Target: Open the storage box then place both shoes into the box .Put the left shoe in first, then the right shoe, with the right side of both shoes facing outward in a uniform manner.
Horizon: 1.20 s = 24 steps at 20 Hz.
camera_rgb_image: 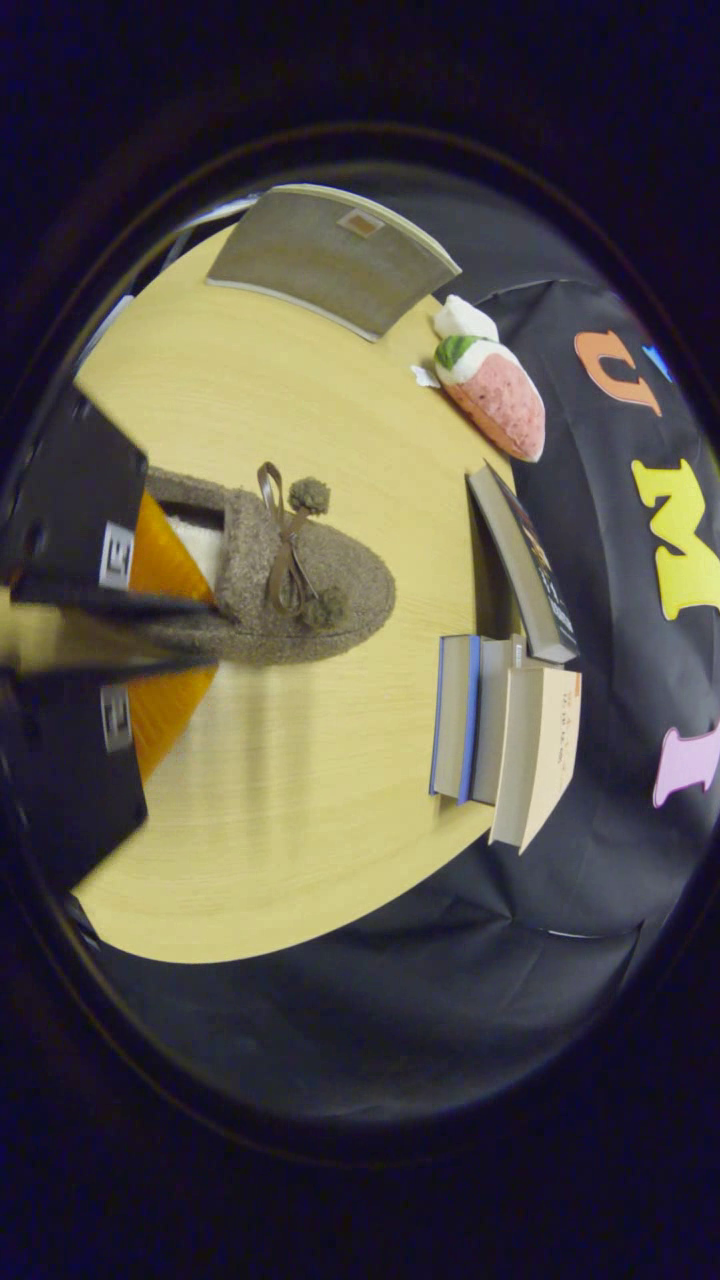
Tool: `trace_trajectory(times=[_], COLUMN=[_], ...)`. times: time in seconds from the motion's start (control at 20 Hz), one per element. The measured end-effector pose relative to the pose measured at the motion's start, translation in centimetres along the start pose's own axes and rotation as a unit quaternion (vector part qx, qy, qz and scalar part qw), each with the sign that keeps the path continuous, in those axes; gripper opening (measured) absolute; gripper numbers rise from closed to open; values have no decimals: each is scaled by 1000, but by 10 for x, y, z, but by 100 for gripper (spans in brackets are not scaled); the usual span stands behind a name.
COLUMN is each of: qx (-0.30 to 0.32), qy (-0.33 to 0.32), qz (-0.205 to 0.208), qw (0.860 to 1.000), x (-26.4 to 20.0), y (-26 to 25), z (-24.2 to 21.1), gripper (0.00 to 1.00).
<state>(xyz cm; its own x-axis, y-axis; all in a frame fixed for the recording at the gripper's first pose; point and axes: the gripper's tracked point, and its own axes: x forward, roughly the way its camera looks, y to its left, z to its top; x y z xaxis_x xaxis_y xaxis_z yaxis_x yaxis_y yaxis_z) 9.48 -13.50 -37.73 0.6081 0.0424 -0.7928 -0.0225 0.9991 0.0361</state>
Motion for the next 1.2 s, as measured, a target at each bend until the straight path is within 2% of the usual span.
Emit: trace_trajectory(times=[0.1, 0.4, 0.65, 0.9, 1.2], qx=[20, 101, 145, 184, 207], qy=[9, 20, -10, -58, -92], qz=[1, 13, 15, 25, 35], qw=[1000, 995, 989, 981, 973], x=[1, -14, -60, -123, -176], y=[0, 8, 37, 105, 220], z=[2, 9, 33, 78, 126], gripper=[1, 0, 0, 0, 0])
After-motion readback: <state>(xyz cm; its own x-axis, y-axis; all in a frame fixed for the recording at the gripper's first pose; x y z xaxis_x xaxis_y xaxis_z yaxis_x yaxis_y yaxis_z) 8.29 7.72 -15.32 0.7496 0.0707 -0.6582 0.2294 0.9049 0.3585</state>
